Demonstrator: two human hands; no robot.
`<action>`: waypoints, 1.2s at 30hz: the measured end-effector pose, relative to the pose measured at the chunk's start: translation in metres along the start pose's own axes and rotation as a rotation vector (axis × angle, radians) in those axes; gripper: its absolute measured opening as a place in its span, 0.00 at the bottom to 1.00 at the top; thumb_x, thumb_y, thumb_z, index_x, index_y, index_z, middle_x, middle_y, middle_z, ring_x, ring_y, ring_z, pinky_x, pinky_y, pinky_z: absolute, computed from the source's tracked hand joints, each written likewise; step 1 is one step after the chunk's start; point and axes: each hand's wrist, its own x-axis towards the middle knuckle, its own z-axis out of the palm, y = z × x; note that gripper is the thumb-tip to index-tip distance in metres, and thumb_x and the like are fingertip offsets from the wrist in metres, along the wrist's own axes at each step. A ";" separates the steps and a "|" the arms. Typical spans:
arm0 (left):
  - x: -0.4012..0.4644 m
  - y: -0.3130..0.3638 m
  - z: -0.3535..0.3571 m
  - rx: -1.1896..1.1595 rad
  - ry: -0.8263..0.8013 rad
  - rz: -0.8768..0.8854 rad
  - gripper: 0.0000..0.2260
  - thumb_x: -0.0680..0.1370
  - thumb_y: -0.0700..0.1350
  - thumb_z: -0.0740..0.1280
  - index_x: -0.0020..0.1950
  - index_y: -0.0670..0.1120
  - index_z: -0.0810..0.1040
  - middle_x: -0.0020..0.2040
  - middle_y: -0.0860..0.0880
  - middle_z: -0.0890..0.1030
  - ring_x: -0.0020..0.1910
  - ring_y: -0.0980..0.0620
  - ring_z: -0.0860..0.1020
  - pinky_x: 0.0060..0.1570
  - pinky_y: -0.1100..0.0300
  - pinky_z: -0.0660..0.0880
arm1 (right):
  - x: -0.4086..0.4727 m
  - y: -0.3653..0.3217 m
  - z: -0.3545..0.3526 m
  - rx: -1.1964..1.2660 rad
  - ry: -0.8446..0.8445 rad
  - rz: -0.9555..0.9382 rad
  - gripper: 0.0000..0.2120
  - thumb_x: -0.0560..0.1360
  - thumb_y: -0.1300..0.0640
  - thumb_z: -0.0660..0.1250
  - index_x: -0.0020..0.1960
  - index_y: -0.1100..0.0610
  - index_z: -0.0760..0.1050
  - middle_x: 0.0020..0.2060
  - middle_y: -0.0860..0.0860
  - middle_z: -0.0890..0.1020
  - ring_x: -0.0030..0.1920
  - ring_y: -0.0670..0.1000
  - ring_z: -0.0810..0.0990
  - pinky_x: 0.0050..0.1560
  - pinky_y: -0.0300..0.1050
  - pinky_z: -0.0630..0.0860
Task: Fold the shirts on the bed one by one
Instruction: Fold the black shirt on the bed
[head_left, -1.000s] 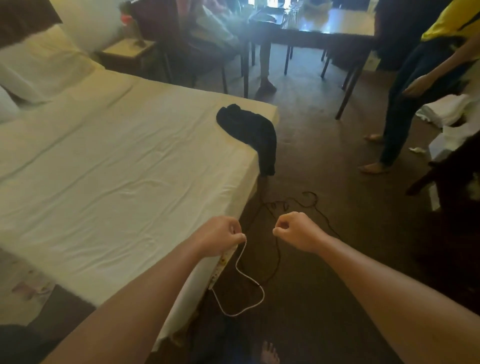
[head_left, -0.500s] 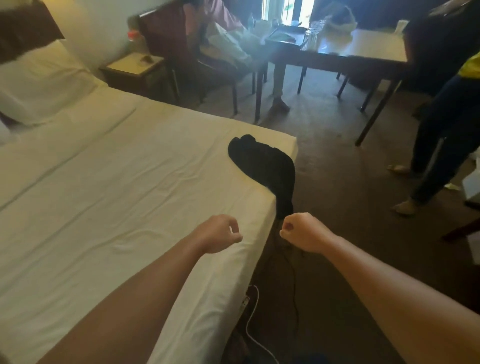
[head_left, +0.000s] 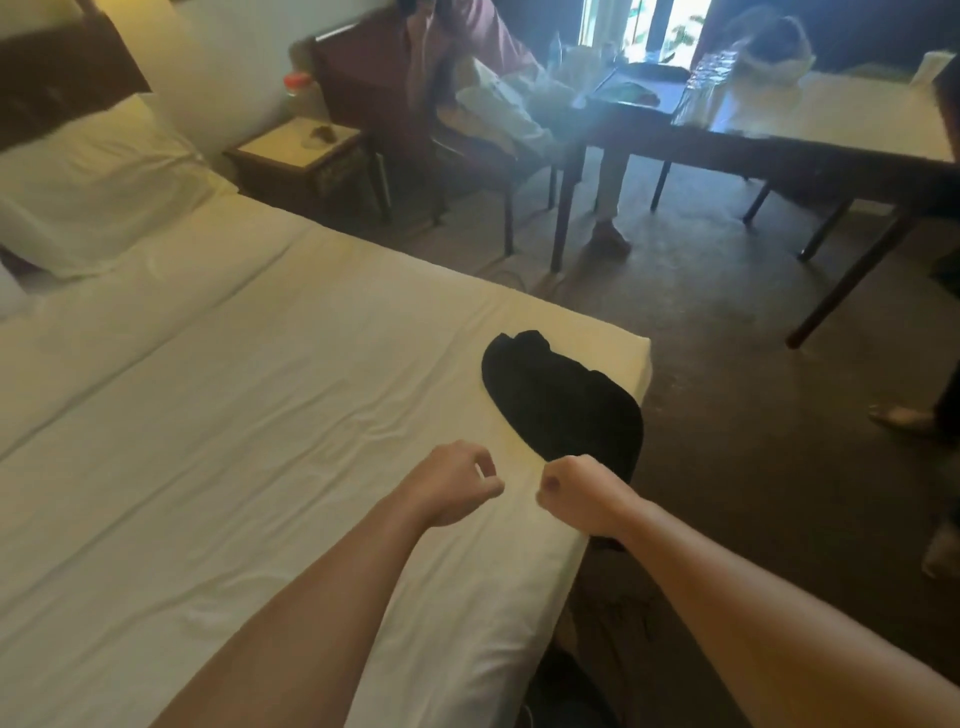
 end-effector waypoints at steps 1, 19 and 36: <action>0.024 0.000 -0.005 -0.008 0.004 -0.025 0.11 0.78 0.53 0.69 0.55 0.48 0.83 0.57 0.46 0.83 0.53 0.47 0.81 0.57 0.47 0.79 | 0.026 0.007 -0.008 0.004 -0.006 -0.010 0.07 0.80 0.51 0.66 0.51 0.52 0.81 0.43 0.47 0.81 0.44 0.48 0.82 0.51 0.47 0.82; 0.334 -0.062 -0.022 -0.247 -0.059 -0.286 0.10 0.78 0.53 0.69 0.53 0.48 0.83 0.50 0.49 0.83 0.50 0.49 0.81 0.54 0.52 0.79 | 0.390 0.093 -0.035 -0.039 -0.105 0.134 0.23 0.81 0.53 0.63 0.75 0.53 0.65 0.64 0.53 0.76 0.57 0.53 0.77 0.50 0.47 0.78; 0.316 -0.097 0.006 -0.312 -0.046 -0.398 0.08 0.78 0.53 0.68 0.51 0.50 0.82 0.48 0.50 0.82 0.46 0.50 0.81 0.50 0.53 0.79 | 0.407 0.099 -0.023 -0.210 -0.272 0.217 0.08 0.73 0.51 0.66 0.46 0.55 0.74 0.42 0.53 0.78 0.42 0.54 0.79 0.45 0.49 0.78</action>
